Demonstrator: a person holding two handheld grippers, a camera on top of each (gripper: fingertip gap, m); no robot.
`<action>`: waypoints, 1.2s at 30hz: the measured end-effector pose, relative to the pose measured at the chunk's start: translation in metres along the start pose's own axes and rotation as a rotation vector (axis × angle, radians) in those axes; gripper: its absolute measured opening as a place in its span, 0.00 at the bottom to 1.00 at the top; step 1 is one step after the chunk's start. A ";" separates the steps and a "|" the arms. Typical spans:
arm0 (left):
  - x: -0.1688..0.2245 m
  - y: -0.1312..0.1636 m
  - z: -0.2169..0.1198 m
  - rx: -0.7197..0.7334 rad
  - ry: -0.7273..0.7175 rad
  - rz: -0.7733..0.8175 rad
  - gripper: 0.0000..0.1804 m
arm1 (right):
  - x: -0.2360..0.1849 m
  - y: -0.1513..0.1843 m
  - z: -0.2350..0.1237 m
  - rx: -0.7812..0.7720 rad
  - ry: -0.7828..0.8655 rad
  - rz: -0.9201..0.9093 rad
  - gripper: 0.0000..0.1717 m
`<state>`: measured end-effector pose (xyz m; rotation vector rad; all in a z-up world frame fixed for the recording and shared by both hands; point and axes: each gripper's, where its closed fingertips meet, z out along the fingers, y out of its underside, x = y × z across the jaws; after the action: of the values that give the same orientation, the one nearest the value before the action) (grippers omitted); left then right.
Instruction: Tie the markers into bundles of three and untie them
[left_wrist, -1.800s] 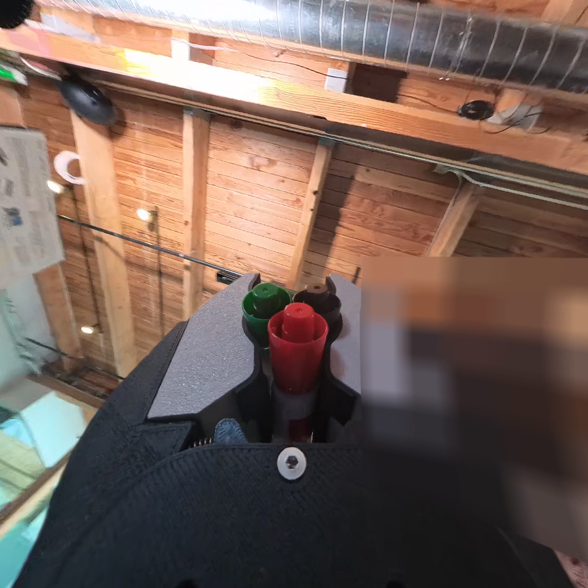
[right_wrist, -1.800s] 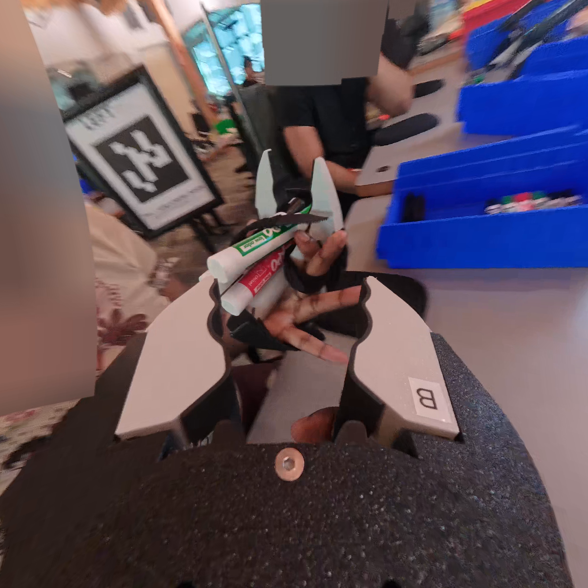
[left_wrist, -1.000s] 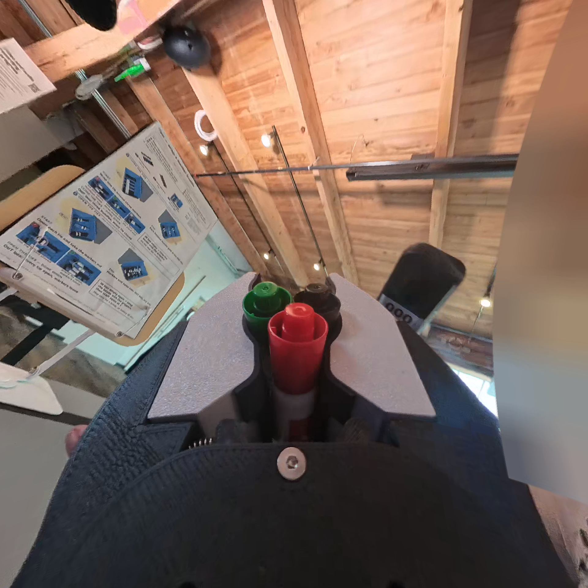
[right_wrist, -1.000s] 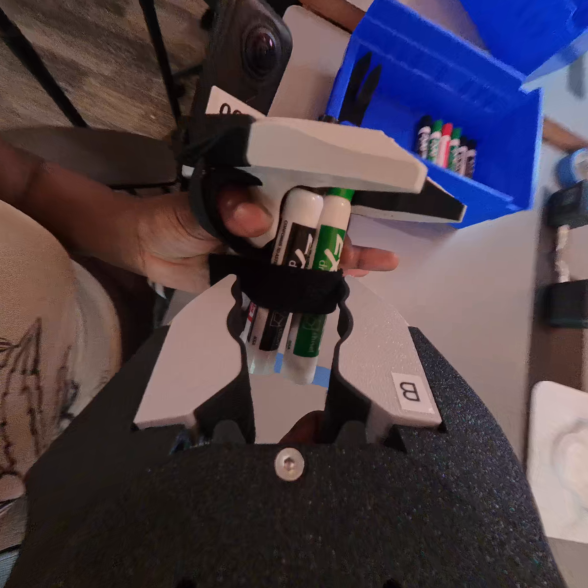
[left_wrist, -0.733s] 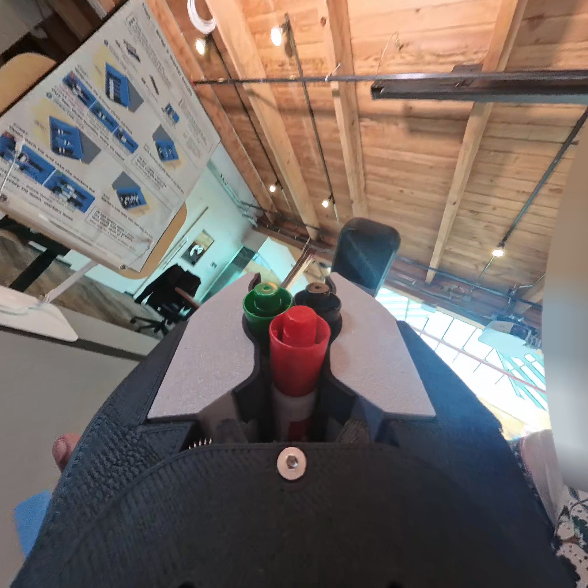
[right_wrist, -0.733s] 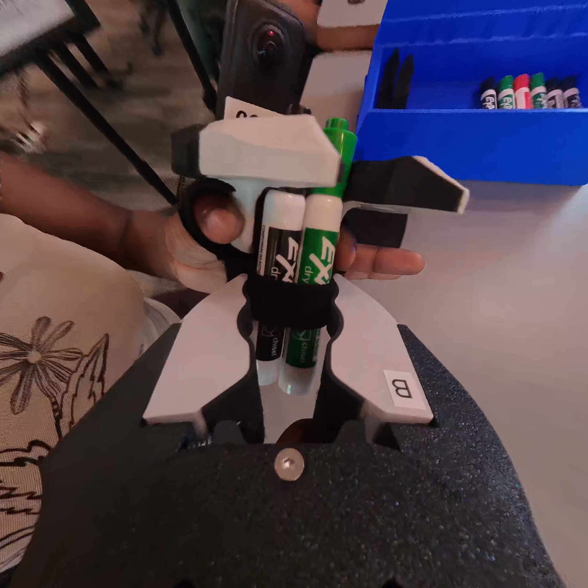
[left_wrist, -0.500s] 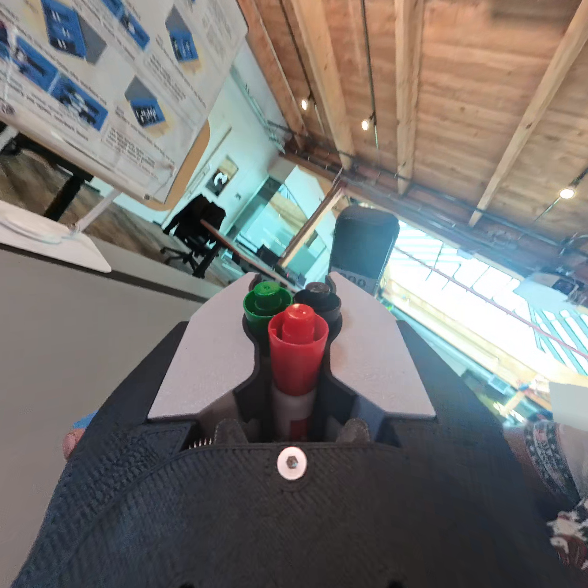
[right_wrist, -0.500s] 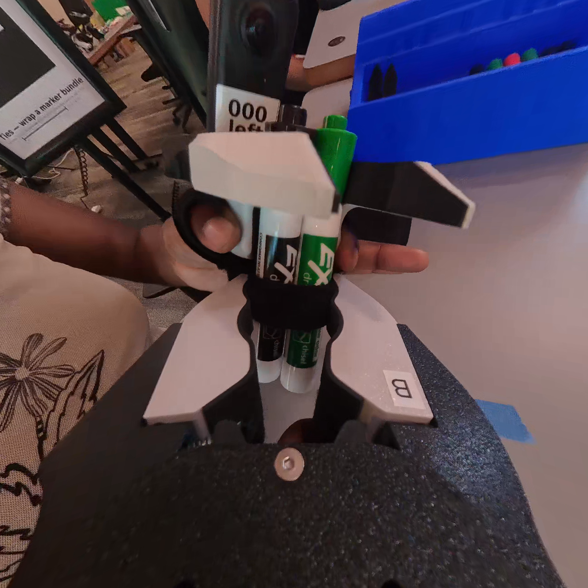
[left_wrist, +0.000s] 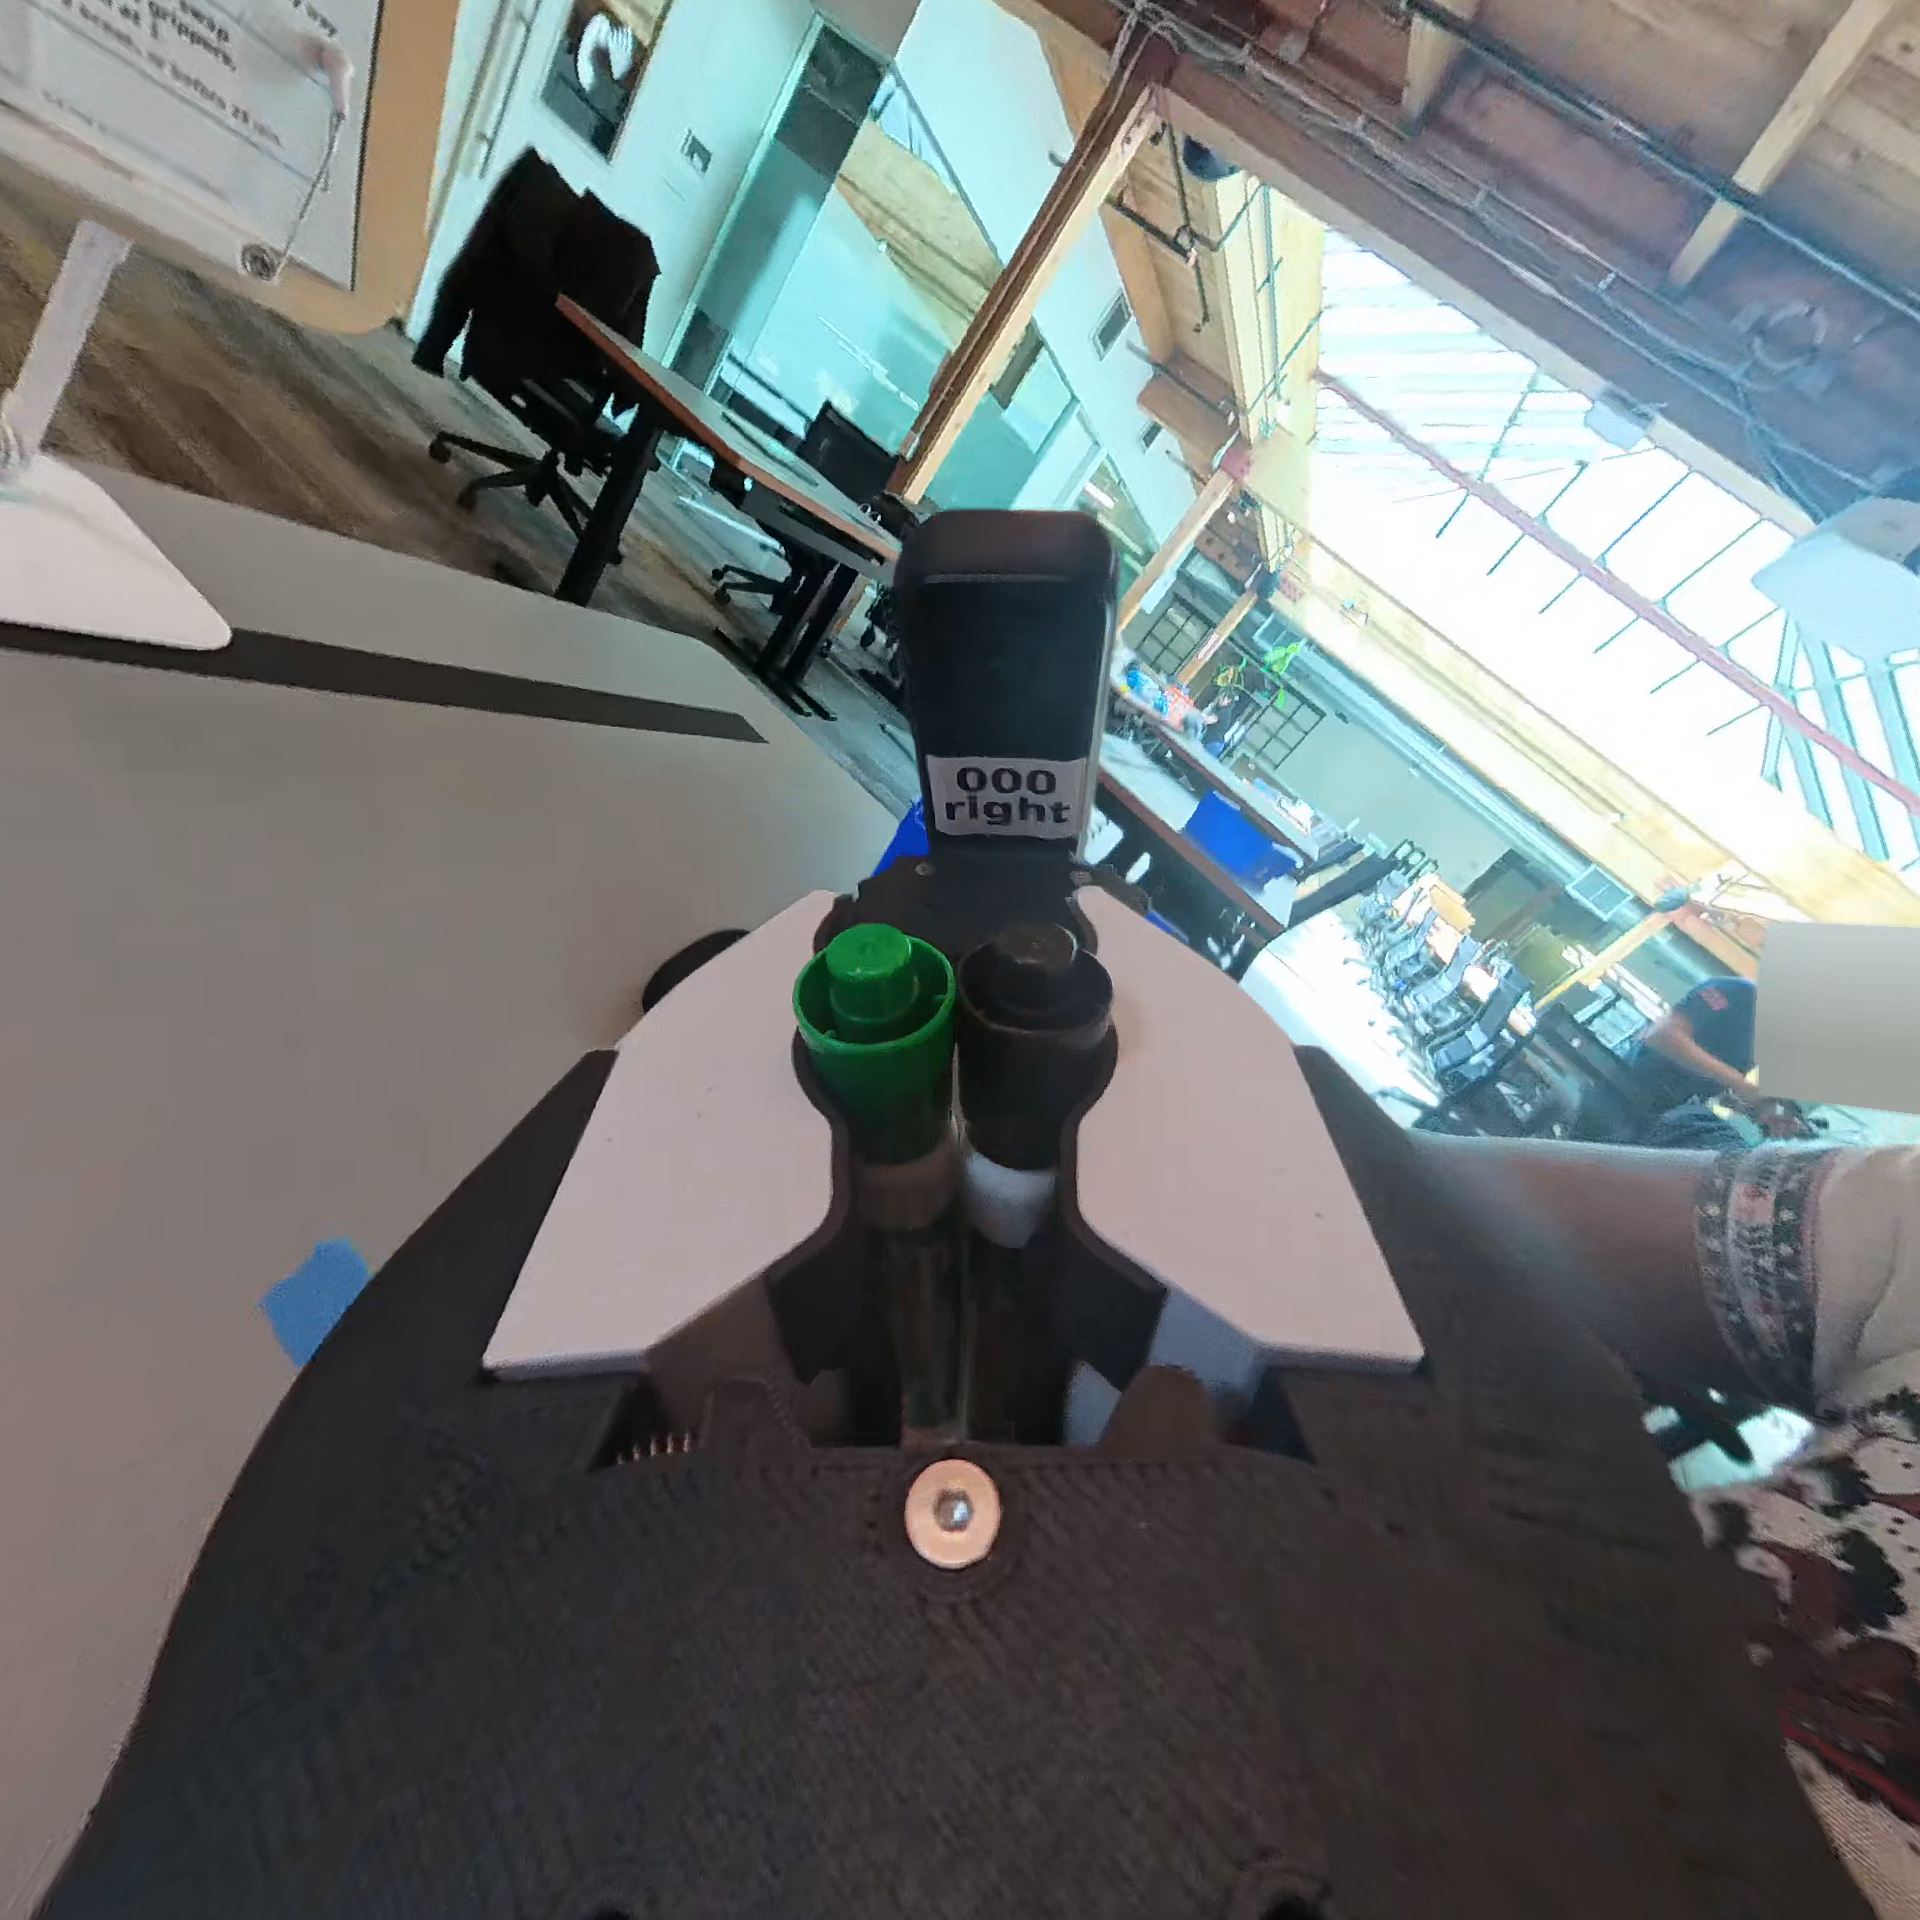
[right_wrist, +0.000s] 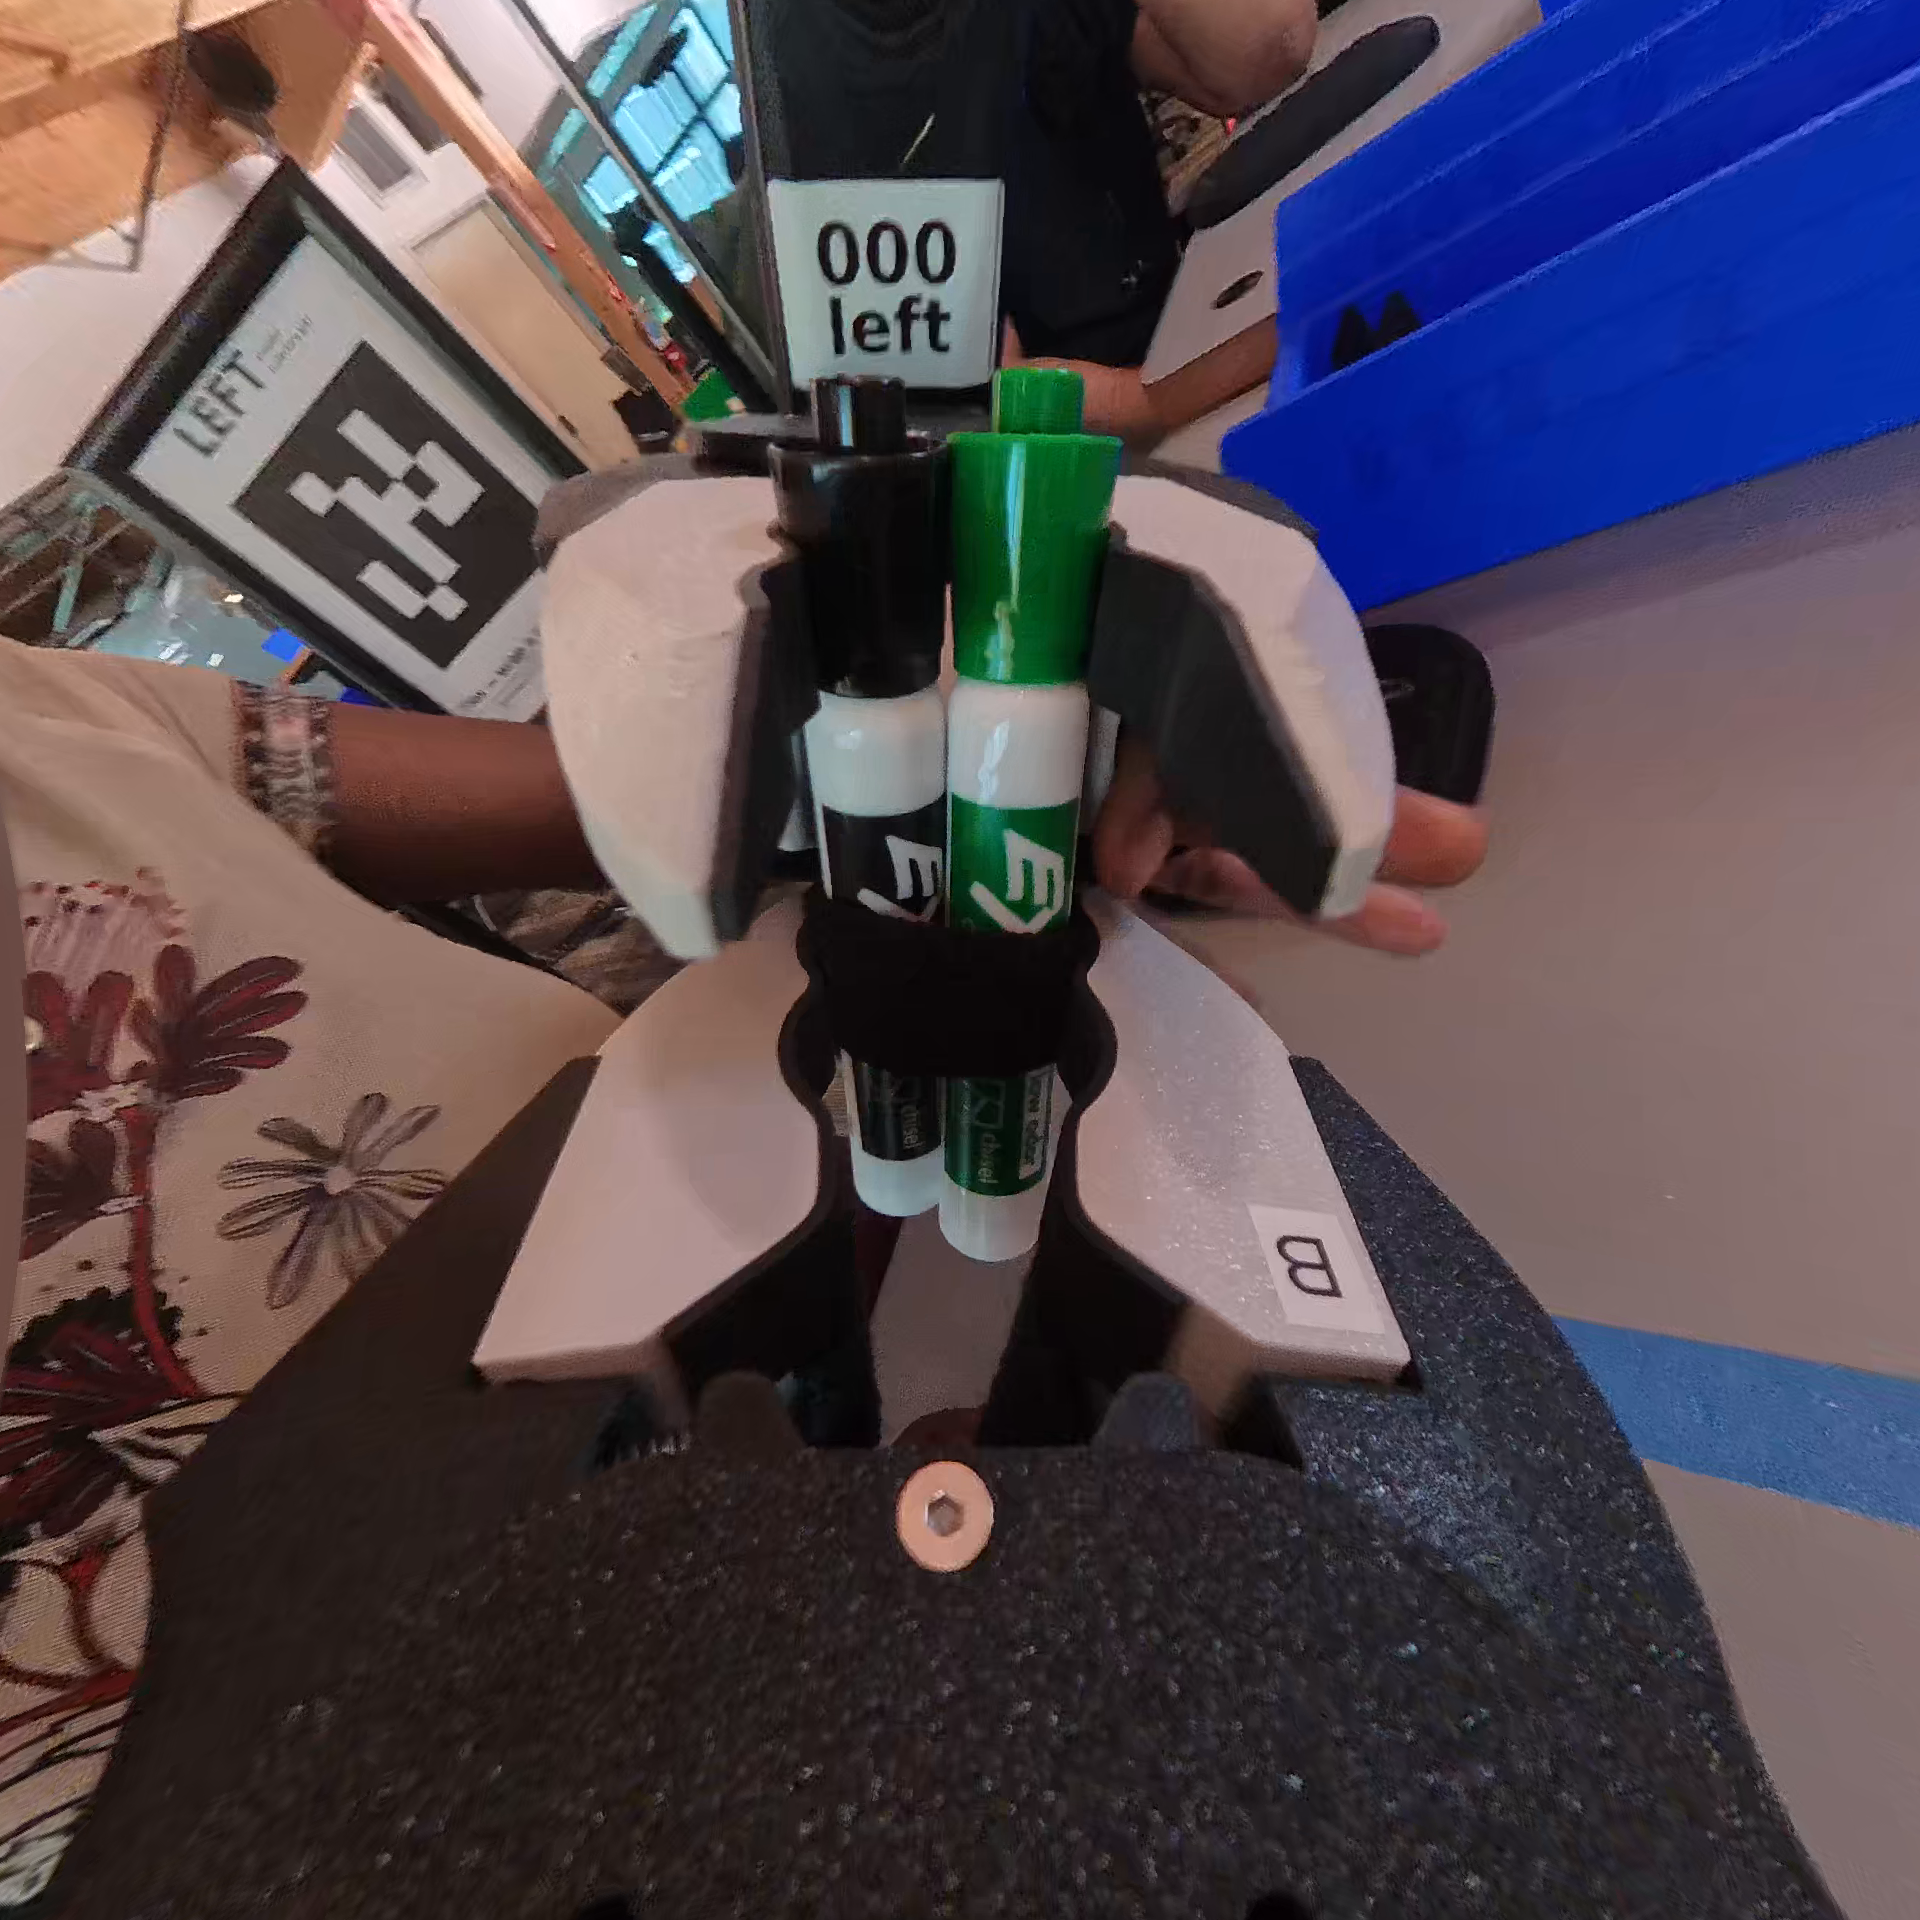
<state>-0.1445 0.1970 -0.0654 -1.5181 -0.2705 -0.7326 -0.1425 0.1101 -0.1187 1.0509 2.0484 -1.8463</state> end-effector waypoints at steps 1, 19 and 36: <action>-0.003 -0.002 0.001 0.049 0.010 0.001 0.21 | 0.006 0.002 -0.001 -0.008 0.033 -0.010 0.25; -0.118 0.082 -0.023 -0.514 -0.407 0.621 0.60 | 0.101 0.113 -0.076 -0.306 0.700 -0.127 0.63; -0.032 -0.005 -0.054 0.283 -0.246 0.881 0.04 | 0.057 0.047 -0.126 0.386 0.939 -0.692 0.10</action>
<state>-0.1869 0.1547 -0.0848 -1.2758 0.1207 0.1871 -0.1161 0.2472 -0.1629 1.7109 2.9200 -2.4412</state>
